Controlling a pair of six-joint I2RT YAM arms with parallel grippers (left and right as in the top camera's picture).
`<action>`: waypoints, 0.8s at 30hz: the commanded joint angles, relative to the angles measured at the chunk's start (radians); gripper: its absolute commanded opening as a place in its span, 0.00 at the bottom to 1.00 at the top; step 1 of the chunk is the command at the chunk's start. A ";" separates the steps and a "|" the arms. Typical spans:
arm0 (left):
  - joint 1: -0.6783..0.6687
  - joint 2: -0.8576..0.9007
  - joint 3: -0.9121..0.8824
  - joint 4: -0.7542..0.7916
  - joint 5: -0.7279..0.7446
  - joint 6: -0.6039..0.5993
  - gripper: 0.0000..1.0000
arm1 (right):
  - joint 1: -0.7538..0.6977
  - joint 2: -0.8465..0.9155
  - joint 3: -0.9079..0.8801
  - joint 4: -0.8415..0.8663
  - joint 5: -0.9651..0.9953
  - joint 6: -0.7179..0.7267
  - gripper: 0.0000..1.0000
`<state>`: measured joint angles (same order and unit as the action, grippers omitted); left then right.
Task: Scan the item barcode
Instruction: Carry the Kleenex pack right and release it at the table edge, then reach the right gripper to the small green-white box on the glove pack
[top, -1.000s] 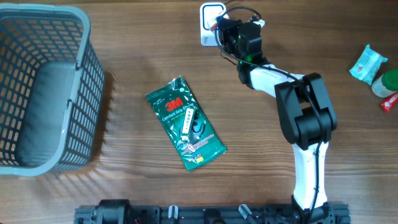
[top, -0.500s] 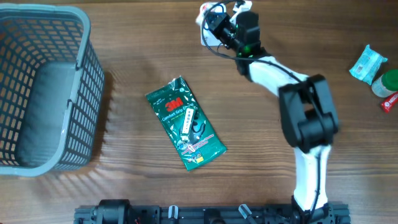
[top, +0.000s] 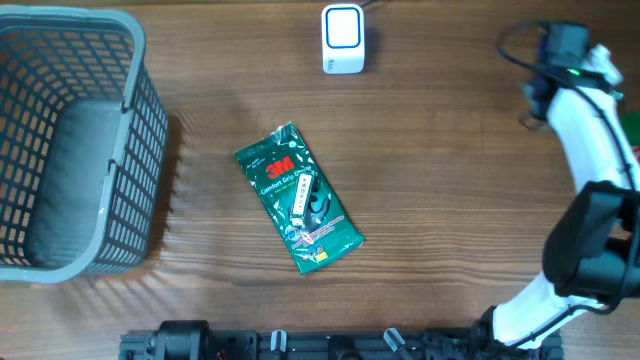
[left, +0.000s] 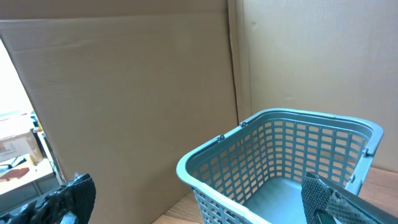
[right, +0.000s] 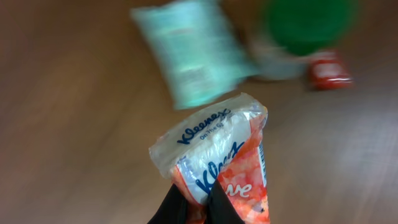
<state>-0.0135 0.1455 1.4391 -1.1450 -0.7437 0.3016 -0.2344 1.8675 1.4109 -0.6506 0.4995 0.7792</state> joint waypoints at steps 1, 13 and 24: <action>0.005 -0.005 0.000 0.003 -0.002 0.008 1.00 | -0.126 0.027 -0.035 -0.009 0.053 -0.027 0.05; 0.005 -0.005 0.000 0.003 -0.002 0.008 1.00 | -0.227 0.027 -0.077 -0.013 -0.124 -0.074 0.77; 0.005 -0.005 0.000 0.003 -0.002 0.008 1.00 | -0.121 -0.188 -0.031 -0.056 -0.846 -0.073 1.00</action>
<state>-0.0135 0.1455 1.4391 -1.1450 -0.7437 0.3019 -0.4187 1.7721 1.3449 -0.6857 0.0120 0.7059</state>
